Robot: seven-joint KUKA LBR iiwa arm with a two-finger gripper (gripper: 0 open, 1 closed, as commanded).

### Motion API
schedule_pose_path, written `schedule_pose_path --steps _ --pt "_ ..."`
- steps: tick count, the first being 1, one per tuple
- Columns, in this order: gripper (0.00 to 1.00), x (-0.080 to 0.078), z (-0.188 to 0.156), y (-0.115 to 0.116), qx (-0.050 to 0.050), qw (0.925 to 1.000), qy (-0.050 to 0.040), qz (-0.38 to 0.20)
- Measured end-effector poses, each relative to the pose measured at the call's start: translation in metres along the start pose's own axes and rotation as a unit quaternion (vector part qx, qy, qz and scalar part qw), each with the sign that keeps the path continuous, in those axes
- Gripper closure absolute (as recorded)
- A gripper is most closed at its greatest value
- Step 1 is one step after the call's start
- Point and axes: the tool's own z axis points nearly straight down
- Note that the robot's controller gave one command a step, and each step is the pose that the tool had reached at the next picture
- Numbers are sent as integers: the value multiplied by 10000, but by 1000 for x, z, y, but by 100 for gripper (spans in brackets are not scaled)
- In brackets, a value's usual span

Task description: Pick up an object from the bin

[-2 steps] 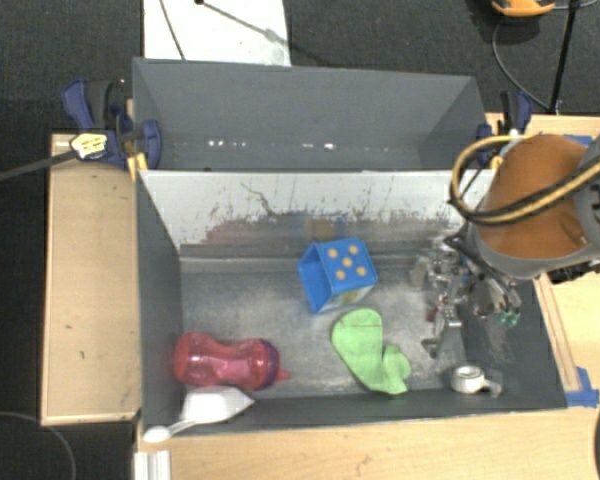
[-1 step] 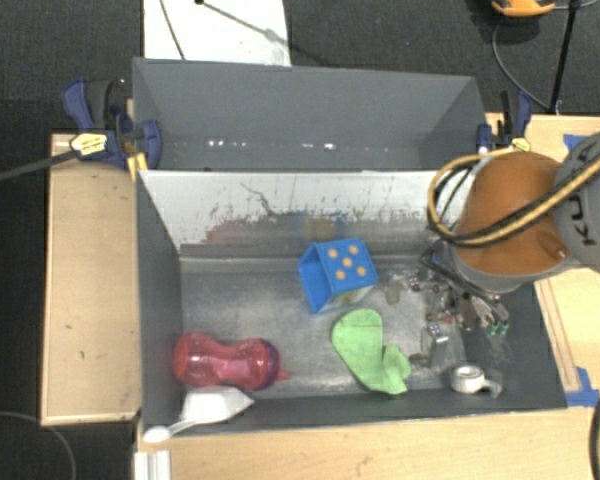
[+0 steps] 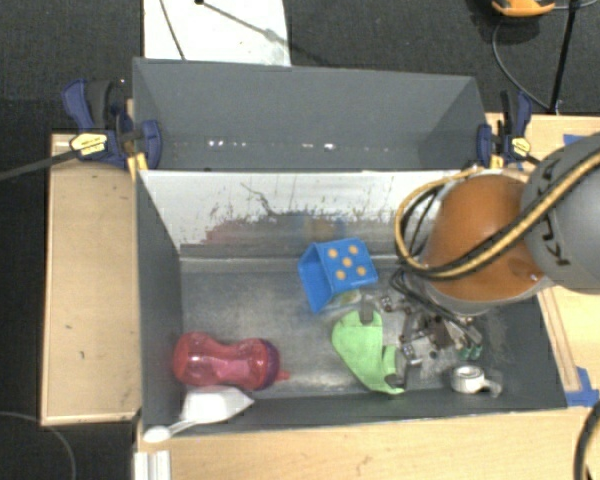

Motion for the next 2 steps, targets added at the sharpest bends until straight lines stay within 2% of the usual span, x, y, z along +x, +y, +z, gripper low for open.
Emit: schedule_pose_path --steps 1,2 --pt "0 -11 46 13 7 9951 -8 -987" --pt "100 -14 67 17 11 9830 -39 -1835"
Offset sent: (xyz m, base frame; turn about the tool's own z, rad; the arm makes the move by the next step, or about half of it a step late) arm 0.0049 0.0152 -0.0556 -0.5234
